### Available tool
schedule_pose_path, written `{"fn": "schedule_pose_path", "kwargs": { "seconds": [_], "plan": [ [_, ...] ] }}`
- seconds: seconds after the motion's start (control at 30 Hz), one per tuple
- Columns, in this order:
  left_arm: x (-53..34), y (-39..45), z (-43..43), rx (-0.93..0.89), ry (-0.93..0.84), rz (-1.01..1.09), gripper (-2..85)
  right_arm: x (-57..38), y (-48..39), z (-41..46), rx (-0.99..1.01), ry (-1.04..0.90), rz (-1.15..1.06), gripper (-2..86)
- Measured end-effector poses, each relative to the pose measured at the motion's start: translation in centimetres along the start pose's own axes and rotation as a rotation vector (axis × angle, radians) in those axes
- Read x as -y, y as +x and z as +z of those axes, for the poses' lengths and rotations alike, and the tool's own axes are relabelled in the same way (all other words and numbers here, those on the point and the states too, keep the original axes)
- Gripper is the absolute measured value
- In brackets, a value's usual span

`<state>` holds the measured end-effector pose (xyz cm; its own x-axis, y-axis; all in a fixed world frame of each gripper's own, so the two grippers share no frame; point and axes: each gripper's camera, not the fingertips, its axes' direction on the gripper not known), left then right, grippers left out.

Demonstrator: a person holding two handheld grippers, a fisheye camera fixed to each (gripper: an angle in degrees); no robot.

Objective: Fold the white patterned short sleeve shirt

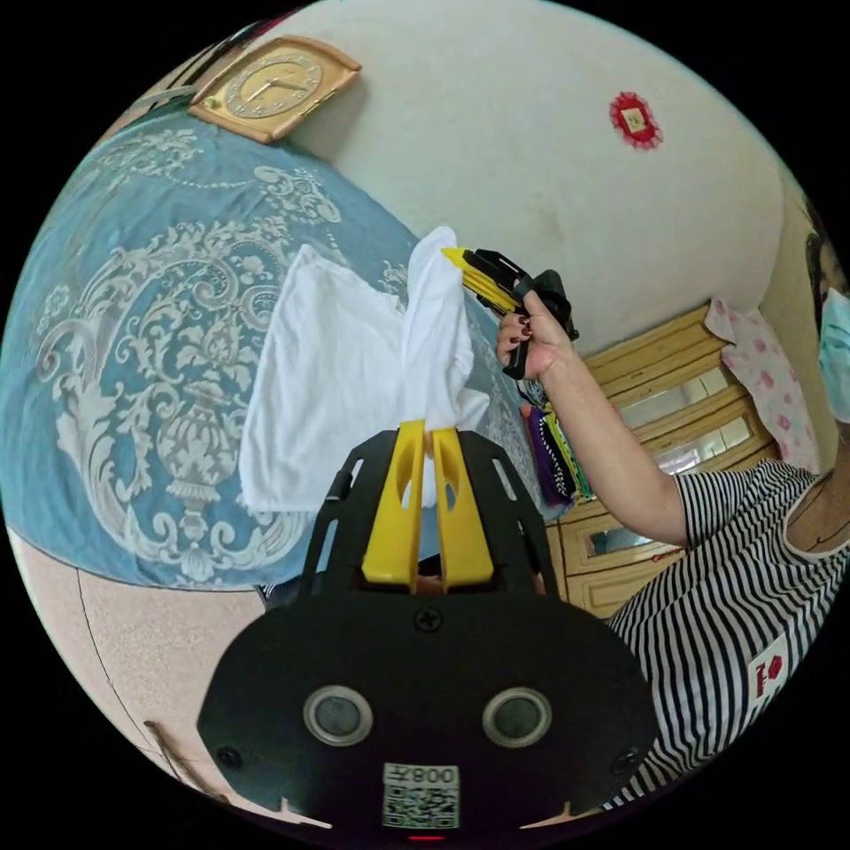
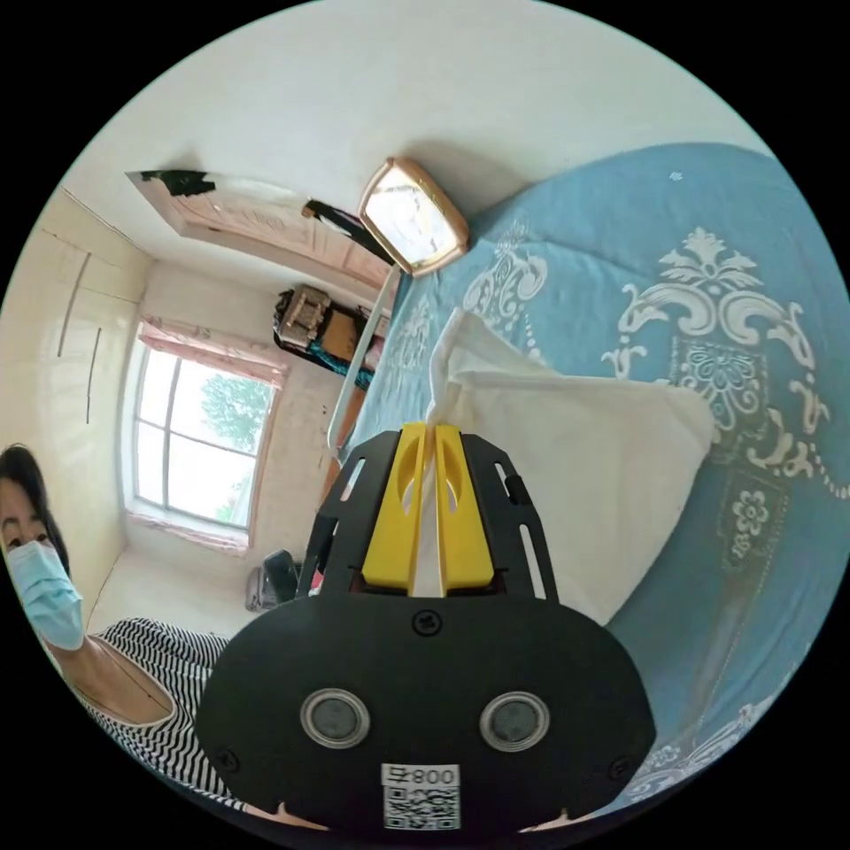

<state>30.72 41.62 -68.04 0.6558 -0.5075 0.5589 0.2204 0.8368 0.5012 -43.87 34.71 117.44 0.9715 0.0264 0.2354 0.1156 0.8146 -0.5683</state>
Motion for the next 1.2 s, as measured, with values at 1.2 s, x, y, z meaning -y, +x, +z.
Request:
{"fn": "schedule_pose_path", "kwargs": {
  "seconds": [1.2],
  "plan": [
    [-1.9, -5.7, -15.8, 0.01, 0.101, -0.248, 0.4, 2.0, -21.4, 12.9, -0.055, -0.194, -0.117, 5.8]
  ]
}}
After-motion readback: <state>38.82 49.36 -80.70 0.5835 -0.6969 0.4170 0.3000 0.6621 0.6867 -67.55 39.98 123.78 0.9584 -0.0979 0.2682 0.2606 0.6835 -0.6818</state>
